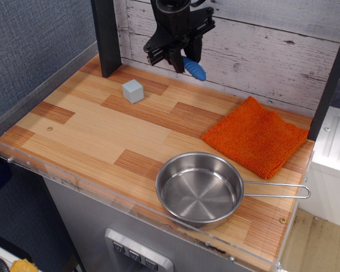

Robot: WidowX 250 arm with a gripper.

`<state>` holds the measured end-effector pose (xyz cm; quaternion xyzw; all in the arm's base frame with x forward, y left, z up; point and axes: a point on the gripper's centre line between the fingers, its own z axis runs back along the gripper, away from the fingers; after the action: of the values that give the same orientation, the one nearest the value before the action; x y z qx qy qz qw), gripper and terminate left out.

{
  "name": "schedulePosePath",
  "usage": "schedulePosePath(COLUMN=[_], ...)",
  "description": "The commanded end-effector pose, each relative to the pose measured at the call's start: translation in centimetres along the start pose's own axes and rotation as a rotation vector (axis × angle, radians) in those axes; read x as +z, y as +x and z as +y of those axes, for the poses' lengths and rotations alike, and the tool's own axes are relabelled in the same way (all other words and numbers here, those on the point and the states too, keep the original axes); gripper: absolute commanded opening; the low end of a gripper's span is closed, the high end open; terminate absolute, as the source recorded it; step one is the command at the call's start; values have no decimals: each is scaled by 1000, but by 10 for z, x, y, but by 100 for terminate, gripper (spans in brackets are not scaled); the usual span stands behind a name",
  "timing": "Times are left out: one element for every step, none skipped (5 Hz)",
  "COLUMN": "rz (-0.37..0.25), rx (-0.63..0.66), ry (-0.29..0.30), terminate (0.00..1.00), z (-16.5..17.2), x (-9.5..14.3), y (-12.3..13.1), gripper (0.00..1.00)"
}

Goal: Move the spoon to the bottom left corner of table.

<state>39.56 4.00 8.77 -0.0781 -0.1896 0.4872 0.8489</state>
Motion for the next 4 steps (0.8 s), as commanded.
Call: schedulePosePath(rz=[-58,-91,-125,-145], rx=[9,55,93,142], ry=[-37,-25,-3,30], terminate=[0,0,0,0], z=[21,42,65,90], x=[59,74,87,99], y=[-19,-30,-32,-38], gripper=[0,0,0,0])
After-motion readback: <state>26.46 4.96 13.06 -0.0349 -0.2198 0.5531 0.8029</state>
